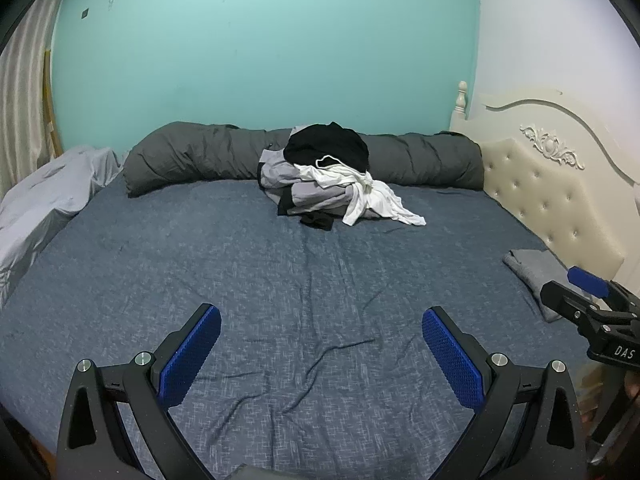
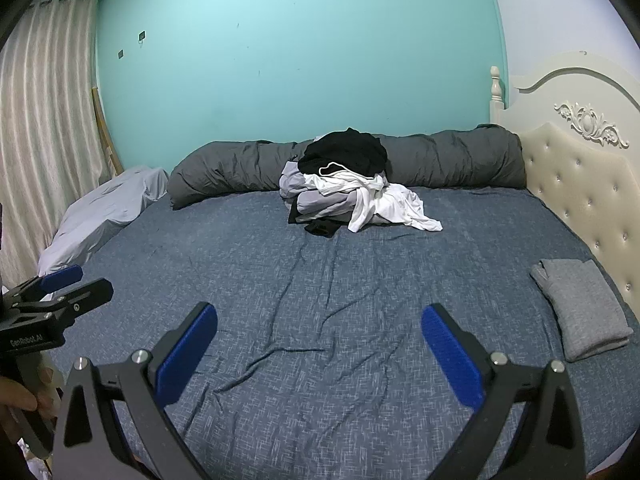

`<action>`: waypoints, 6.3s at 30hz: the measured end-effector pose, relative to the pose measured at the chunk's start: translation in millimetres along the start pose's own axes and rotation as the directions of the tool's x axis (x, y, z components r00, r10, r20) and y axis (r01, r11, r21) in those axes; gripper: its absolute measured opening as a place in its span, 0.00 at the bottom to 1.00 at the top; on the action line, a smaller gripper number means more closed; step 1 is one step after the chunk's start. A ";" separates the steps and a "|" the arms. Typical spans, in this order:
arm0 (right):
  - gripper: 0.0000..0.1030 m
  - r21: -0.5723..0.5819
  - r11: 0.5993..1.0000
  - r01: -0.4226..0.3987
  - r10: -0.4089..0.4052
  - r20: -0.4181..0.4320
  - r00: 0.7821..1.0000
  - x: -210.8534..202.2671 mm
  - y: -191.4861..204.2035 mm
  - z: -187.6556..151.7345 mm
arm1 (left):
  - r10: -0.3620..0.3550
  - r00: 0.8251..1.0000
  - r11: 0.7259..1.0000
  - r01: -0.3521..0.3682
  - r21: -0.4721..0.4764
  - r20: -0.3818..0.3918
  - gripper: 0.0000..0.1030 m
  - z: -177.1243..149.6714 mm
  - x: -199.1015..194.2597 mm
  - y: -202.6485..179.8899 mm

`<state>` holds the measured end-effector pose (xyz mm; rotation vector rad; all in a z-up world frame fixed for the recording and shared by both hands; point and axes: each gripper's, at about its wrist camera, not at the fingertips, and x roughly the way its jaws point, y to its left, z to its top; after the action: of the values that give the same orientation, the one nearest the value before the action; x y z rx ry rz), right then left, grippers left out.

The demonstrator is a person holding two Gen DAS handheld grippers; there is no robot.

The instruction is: Fold clothes

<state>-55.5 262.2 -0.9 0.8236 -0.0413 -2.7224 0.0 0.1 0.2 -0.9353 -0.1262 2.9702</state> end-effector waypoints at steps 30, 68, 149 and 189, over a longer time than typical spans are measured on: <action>1.00 -0.004 1.000 -0.001 0.001 0.011 1.000 -0.6 -3.7 -3.1 | -0.007 1.000 1.000 0.007 0.010 0.012 1.00 6.7 -4.0 1.2; 1.00 -0.002 1.000 -0.004 0.004 0.004 1.000 1.5 -7.2 -0.7 | -0.003 1.000 1.000 0.003 0.017 0.012 1.00 1.3 0.6 -3.9; 0.51 -0.187 0.981 0.055 -0.094 -0.212 0.973 656.2 -84.3 265.3 | 0.072 0.961 0.948 -0.149 -0.281 -0.267 1.00 185.6 501.3 169.3; 0.05 0.000 0.903 -0.430 0.424 -0.165 0.890 415.3 -13.9 82.6 | 0.017 0.971 0.951 -0.089 -0.298 -0.237 1.00 52.8 352.3 152.0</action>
<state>-433.4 151.0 -156.8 0.9001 -0.1223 -2.2311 -318.9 -138.0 -170.6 -1.3298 -0.5792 2.9104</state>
